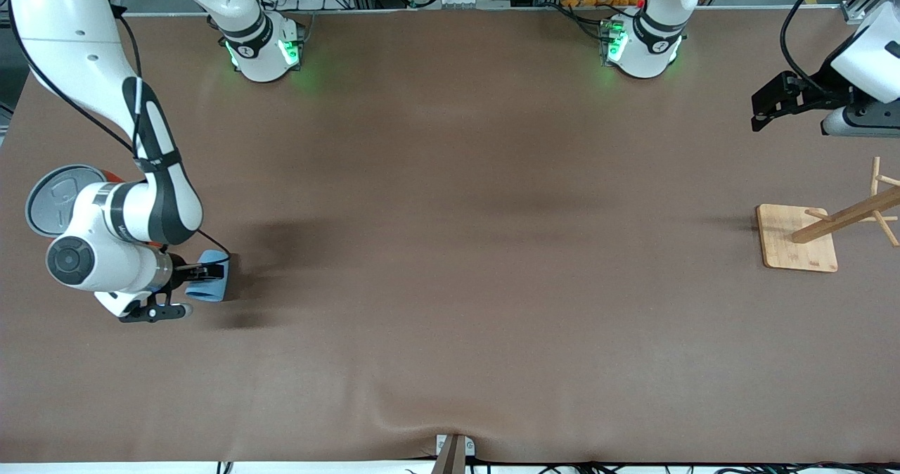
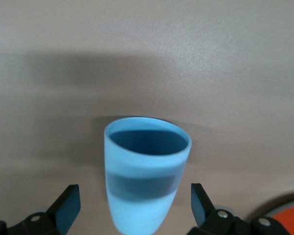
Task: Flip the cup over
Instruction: 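Lower the right gripper and grasp the blue cup by its rim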
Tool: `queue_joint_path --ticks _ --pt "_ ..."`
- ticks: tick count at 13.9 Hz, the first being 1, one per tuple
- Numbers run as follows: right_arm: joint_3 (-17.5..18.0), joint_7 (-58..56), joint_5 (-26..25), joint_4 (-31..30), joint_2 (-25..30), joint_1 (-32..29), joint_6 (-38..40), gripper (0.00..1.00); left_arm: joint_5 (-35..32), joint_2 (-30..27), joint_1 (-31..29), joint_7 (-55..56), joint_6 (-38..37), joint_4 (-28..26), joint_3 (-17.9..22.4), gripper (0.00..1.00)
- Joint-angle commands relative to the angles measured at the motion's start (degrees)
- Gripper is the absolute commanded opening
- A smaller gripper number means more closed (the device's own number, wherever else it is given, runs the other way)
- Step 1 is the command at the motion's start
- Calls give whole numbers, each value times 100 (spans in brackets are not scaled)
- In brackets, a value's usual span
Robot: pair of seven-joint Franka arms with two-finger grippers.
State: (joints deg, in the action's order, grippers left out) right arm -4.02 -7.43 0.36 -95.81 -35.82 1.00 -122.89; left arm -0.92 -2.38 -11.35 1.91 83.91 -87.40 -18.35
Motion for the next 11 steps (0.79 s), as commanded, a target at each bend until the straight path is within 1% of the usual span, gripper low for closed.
queue_joint_path --ticks 1,2,4,5,6,7,11 --pt "77 -162 87 98 -301 -65 -374 100 -49 44 1 -50 55 3 -63 100" --pt "86 -258 87 81 -389 -47 -585 100 -49 62 1 -50 134 -5 -80 100" --pt "86 -425 87 89 -478 -38 -701 100 -75 202 -8 -94 292 3 -81 100" --pt "86 -469 87 89 -478 -29 -701 89 -84 220 -8 -94 301 -5 -81 100" --pt "86 -583 87 98 -478 -29 -701 76 -84 238 -8 -94 319 -14 -81 100" --pt "86 -749 87 98 -478 -29 -701 65 -84 281 -16 -94 319 -6 -81 100" --pt "103 -1469 87 168 -443 -3 -692 64 -66 326 -87 -94 389 -6 -81 100"
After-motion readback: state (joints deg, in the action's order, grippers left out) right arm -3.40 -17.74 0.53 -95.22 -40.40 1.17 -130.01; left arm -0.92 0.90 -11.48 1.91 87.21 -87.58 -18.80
